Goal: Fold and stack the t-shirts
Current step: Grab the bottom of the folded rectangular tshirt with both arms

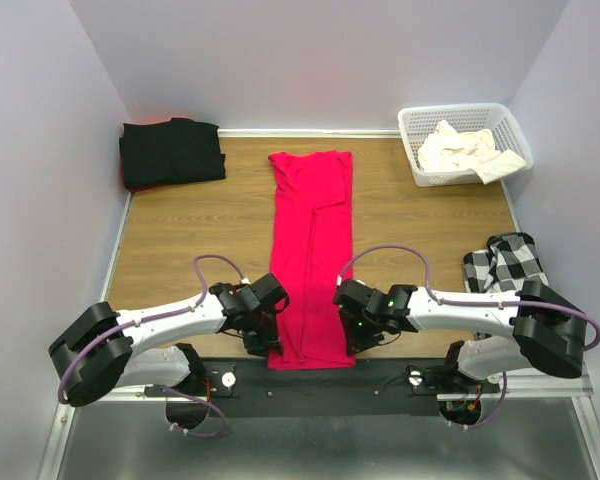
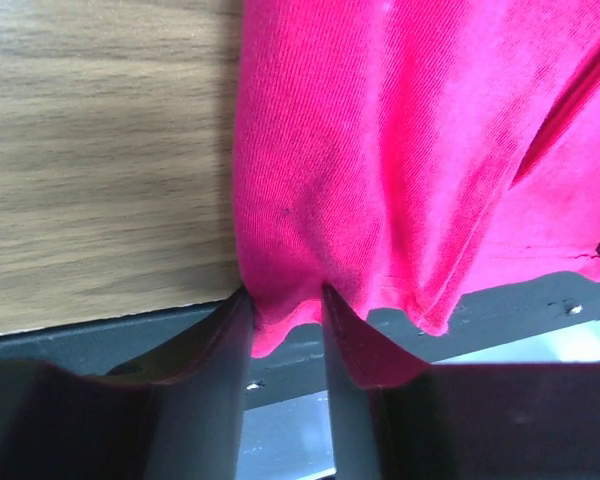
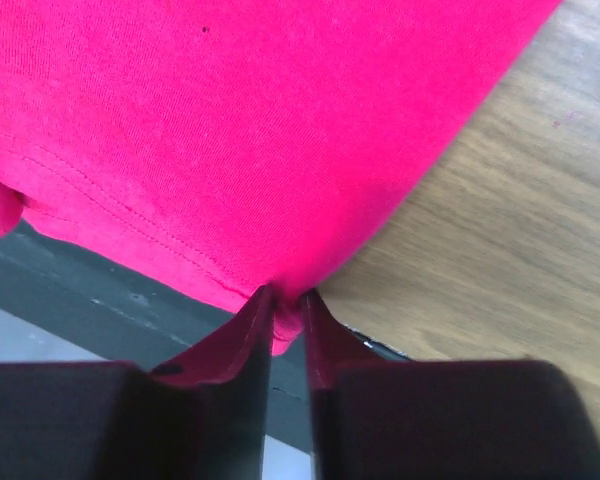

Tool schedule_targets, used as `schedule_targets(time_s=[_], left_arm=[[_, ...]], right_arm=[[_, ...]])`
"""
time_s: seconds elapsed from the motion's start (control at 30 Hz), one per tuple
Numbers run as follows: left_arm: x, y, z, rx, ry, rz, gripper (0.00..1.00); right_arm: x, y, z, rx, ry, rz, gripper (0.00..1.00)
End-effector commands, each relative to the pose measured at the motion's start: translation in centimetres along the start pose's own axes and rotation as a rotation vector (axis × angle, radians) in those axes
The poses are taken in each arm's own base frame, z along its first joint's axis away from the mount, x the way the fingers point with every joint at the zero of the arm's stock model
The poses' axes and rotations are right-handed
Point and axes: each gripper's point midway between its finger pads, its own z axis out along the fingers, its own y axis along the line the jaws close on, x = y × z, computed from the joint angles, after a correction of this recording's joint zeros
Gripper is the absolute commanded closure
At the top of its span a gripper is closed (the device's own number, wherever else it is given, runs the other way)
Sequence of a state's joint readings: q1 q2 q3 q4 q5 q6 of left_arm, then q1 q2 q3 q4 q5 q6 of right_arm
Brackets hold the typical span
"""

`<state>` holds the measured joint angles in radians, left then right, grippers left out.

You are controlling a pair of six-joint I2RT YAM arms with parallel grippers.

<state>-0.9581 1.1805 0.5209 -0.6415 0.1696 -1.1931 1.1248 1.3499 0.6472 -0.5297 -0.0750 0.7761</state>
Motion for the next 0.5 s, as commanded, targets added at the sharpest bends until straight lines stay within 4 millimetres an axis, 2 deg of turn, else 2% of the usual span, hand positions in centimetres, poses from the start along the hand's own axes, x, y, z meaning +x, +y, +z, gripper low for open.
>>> schedule_targets(time_s=[0.0, 0.07, 0.1, 0.17, 0.3, 0.47], left_arm=[[-0.1, 1.3, 0.6, -0.039, -0.022, 0.018, 0.71], [-0.1, 1.3, 0.2, -0.040, -0.028, 0.012, 0.83], [-0.1, 1.3, 0.1, -0.040, -0.031, 0.012, 0.86], [-0.3, 1.2, -0.5, -0.042, -0.043, 0.005, 1.00], [-0.9, 0.2, -1.6, -0.026, -0.080, 0.012, 1.00], [-2.3, -1.3, -3.2, -0.018, -0.147, 0.024, 1.00]], right_arm=[[0.6, 0.8, -0.5, -0.051, 0.006, 0.024, 0.93], [0.6, 0.8, -0.7, -0.047, 0.005, 0.027, 0.99], [0.5, 0.7, -0.9, -0.046, -0.003, 0.030, 0.99], [0.4, 0.7, -1.2, -0.041, -0.006, 0.033, 0.99], [0.0, 0.7, -2.1, -0.037, -0.030, 0.033, 0.99], [-1.6, 1.3, -3.7, -0.037, -0.089, 0.016, 0.99]])
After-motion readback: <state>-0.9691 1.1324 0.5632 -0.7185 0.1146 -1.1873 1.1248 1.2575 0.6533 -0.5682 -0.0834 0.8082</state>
